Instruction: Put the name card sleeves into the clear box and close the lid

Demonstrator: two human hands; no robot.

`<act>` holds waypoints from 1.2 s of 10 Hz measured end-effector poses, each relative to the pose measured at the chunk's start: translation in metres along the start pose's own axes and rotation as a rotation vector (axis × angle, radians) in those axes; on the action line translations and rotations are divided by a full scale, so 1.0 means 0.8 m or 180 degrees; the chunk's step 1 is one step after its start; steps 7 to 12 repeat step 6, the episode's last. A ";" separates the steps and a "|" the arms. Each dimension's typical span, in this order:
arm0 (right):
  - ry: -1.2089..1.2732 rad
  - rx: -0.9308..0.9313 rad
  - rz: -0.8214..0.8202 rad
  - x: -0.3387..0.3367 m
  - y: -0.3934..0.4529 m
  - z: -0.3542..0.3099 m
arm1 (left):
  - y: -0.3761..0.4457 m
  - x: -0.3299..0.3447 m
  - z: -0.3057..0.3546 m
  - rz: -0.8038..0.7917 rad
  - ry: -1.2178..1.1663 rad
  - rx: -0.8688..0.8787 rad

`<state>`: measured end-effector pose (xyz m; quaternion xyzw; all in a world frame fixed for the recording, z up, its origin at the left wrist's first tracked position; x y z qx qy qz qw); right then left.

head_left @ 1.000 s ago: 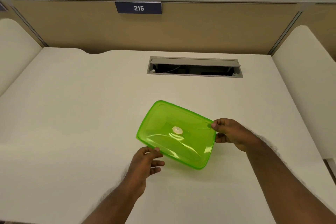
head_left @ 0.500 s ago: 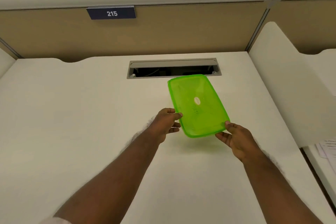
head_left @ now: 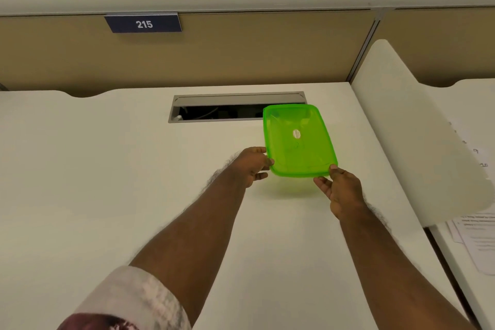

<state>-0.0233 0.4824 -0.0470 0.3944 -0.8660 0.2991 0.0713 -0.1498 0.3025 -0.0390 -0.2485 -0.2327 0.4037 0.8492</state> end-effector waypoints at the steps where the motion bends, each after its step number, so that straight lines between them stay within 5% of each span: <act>1: -0.0132 0.0044 -0.0007 -0.006 0.008 0.005 | 0.004 -0.002 -0.004 0.0055 0.0115 -0.0031; 3: -0.0689 0.0314 0.0088 -0.024 0.013 0.008 | -0.001 -0.004 -0.004 0.0157 0.0490 0.0020; 4: -0.1813 -0.0014 0.0474 -0.030 0.007 -0.013 | -0.012 -0.010 0.007 0.0395 0.0949 0.0179; 5: -0.2729 -0.0911 0.0648 -0.008 -0.011 -0.045 | -0.030 -0.029 0.025 0.0841 0.1890 0.0577; 6: -0.3527 -0.1769 0.0177 0.048 -0.036 -0.066 | -0.061 -0.057 0.042 0.1427 0.2811 0.0772; 12: -0.3527 -0.1769 0.0177 0.048 -0.036 -0.066 | -0.061 -0.057 0.042 0.1427 0.2811 0.0772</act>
Point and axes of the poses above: each hand's wrist, its own y-axis towards the middle knuckle, its own x-axis out of the palm, z = x × y, the point moved 5 cm from there along y, towards the middle knuckle, and after that the axes turned 13 degrees about -z, right-handed, at the moved point
